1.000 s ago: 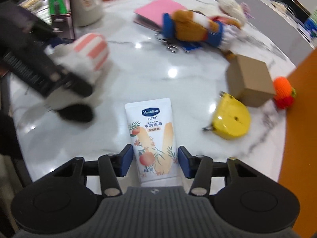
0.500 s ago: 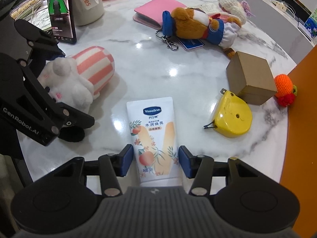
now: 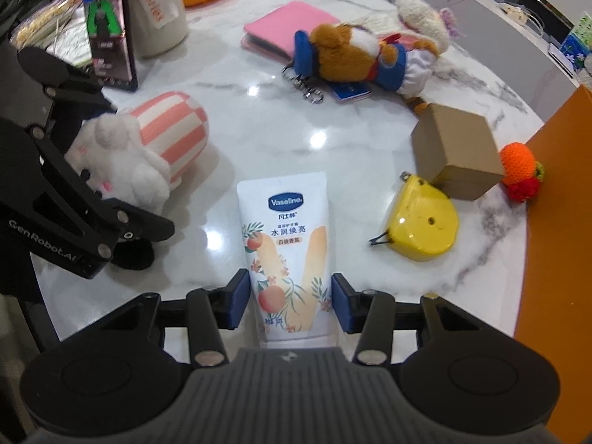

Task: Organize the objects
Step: 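Lift the plush and the Vaseline tube and carry both toward the storage box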

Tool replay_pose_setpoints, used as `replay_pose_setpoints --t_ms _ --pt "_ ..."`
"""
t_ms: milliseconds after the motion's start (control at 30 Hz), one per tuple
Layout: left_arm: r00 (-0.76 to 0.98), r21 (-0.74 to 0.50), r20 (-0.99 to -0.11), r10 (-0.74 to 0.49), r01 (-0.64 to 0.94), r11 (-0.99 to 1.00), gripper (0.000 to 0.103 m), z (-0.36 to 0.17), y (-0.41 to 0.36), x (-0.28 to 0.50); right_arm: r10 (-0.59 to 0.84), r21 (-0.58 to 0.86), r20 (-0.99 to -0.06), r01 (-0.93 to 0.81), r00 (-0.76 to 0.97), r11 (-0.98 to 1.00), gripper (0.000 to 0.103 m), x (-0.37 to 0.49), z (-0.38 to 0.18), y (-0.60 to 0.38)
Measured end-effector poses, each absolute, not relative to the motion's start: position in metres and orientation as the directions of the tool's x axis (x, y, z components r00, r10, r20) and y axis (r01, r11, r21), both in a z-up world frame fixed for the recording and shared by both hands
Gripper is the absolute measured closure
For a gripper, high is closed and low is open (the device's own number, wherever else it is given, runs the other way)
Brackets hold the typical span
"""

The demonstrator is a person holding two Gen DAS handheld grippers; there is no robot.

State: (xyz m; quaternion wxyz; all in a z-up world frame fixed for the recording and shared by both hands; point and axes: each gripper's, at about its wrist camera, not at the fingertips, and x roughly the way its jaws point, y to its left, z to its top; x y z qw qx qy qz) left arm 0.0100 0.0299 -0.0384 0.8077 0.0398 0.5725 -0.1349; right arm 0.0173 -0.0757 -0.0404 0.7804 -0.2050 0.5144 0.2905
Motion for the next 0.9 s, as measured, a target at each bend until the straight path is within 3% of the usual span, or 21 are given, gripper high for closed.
replay_pose_setpoints --t_ms 900 --pt "0.382 -0.125 -0.898 -0.218 0.252 0.96 0.015 -0.012 0.019 0.017 0.311 0.033 -0.825 -0.511 0.471 0.859 0.057 0.042 0.022 -0.121"
